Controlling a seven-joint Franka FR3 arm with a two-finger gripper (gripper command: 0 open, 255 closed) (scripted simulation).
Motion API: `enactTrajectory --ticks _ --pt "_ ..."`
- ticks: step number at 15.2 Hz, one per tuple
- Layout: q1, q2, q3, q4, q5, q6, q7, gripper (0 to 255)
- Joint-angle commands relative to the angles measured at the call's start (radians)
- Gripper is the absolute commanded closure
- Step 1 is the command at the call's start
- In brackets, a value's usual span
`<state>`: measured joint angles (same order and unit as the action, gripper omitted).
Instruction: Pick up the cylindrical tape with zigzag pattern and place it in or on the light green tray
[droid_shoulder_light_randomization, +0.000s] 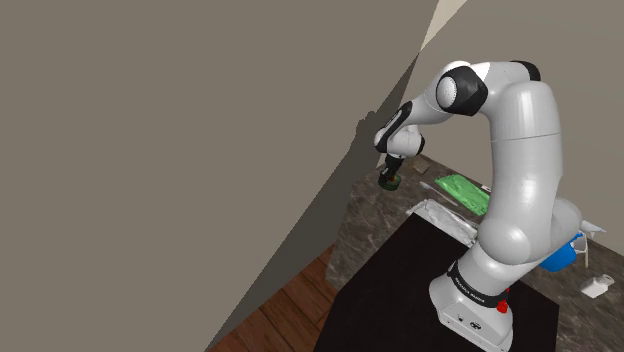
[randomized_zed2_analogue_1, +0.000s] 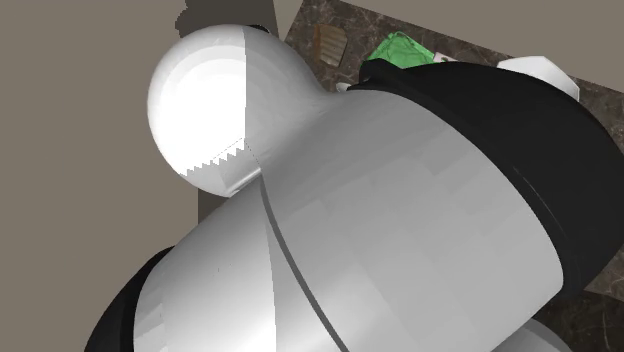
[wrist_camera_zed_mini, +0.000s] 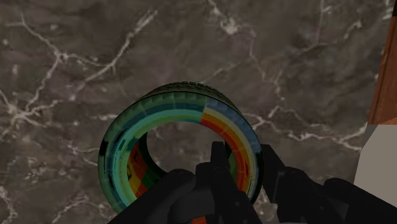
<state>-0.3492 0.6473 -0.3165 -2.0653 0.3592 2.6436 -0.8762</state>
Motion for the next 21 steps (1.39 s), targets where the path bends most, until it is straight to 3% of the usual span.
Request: enactTrajectory --ticks 1,21 --pt "0.000 0.000 0.000 0.000 0.000 0.000 0.000 255" --pt "0.073 -0.199 -0.096 -0.043 -0.104 -0.152 0.068 255"
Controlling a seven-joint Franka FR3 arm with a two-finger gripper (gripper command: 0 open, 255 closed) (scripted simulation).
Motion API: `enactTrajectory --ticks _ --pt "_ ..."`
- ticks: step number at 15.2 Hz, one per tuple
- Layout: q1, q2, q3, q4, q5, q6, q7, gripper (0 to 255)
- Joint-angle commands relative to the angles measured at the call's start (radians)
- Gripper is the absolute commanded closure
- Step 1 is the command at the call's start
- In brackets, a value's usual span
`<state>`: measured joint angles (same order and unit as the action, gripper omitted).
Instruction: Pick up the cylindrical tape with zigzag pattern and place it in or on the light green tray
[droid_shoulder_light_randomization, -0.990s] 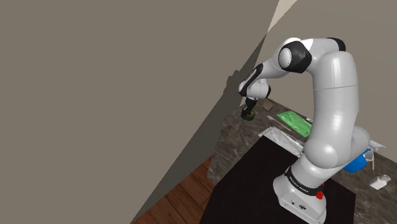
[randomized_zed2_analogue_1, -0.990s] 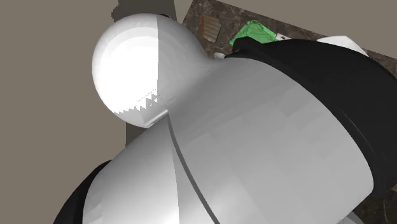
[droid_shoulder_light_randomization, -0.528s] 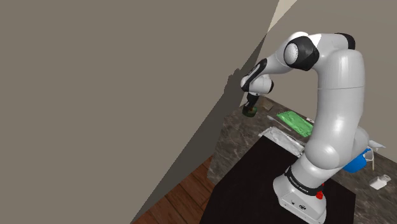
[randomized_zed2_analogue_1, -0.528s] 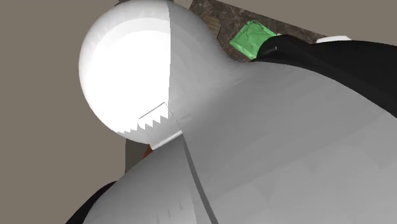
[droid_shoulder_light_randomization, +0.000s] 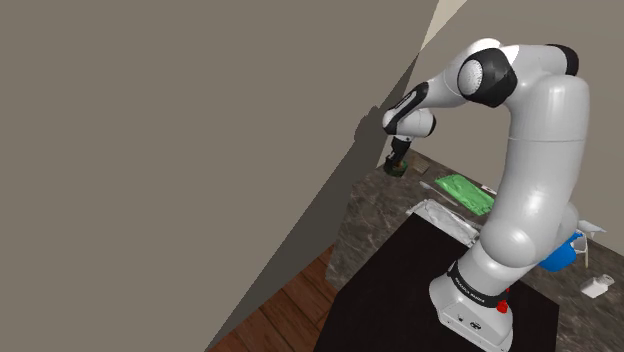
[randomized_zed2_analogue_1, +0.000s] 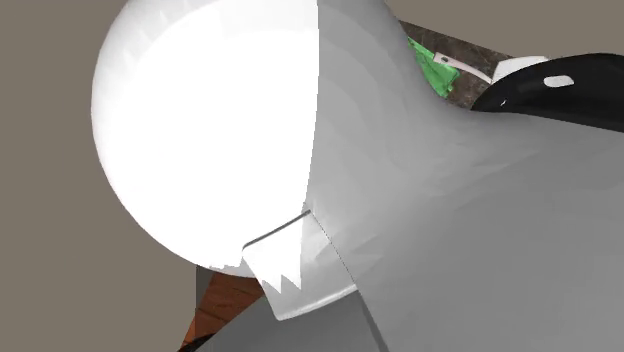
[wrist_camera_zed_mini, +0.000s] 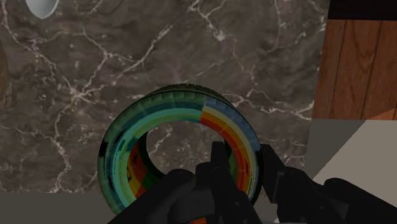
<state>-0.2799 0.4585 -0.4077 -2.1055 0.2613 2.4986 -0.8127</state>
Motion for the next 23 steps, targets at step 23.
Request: enactTrajectory --ticks 23 --pt "-0.292 -0.035 -0.109 0.048 0.007 -0.093 -0.389 255"
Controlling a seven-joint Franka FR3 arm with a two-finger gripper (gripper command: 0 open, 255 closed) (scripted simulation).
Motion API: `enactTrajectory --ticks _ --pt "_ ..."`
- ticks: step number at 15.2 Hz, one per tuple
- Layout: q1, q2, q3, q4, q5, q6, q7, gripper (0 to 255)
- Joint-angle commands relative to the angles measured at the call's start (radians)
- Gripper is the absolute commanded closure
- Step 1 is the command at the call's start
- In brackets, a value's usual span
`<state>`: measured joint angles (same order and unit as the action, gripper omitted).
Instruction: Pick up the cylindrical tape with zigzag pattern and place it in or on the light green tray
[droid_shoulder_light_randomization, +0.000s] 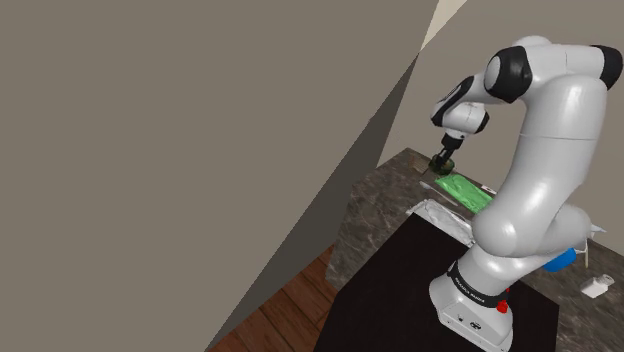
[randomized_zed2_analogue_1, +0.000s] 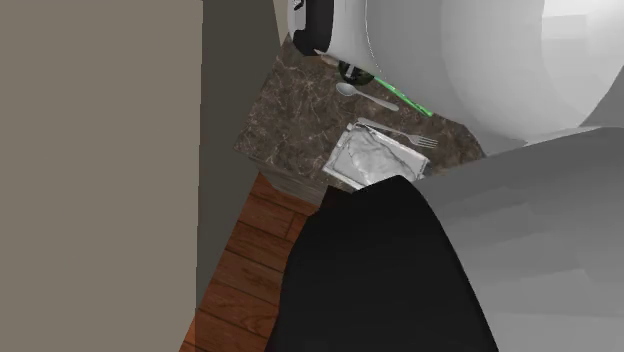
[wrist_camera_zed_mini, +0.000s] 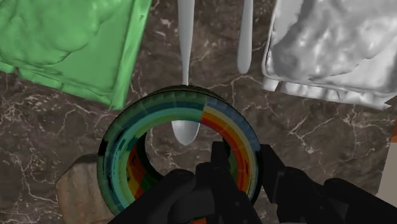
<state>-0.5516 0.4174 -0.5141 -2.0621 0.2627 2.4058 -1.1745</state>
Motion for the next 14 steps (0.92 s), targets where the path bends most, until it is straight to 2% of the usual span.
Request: enactTrajectory --ticks 1,8,14 --pt "-0.041 0.015 -0.005 0.018 0.011 -0.006 -0.052 255" --pt "-0.197 0.096 -0.011 0.147 0.051 -0.063 -0.214 255" --pt "-0.339 0.194 -0.006 0.309 0.085 -0.135 -0.334 255"
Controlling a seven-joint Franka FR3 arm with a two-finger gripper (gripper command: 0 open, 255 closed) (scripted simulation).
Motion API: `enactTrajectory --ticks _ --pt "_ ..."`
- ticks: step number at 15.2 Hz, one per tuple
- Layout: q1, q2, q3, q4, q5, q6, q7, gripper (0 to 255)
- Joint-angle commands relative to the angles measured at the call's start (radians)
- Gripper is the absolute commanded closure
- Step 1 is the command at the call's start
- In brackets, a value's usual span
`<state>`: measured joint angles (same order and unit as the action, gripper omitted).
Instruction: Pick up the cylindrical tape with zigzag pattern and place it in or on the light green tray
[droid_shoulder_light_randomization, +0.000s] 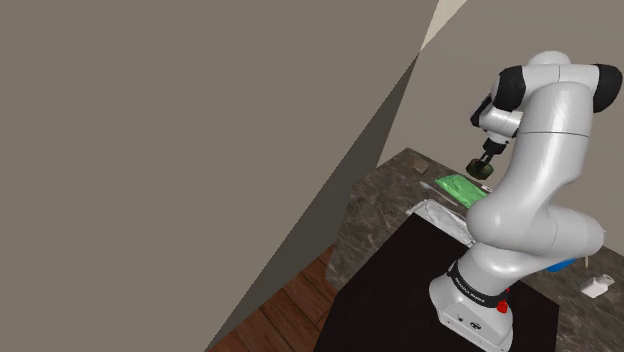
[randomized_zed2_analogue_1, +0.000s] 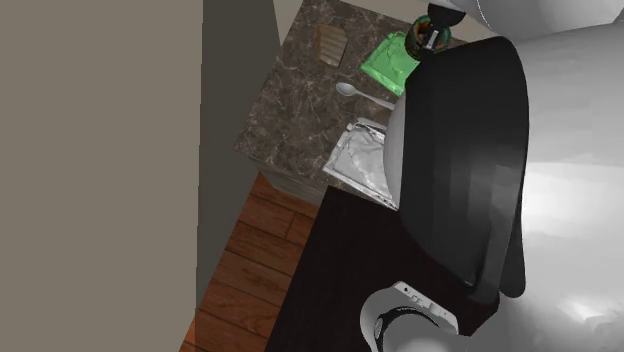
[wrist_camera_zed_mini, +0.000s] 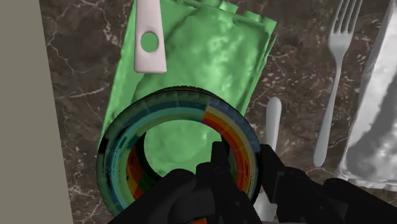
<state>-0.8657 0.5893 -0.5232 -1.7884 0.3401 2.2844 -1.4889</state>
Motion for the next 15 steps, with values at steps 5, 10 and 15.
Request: enactTrajectory --ticks 5,10,15 --pt "-0.039 0.066 0.023 0.032 0.031 0.030 -0.033 255" --pt "-0.054 0.112 0.044 0.036 0.055 0.071 -0.046 255" --pt "-0.070 0.160 0.066 0.044 0.078 0.110 -0.058 255"
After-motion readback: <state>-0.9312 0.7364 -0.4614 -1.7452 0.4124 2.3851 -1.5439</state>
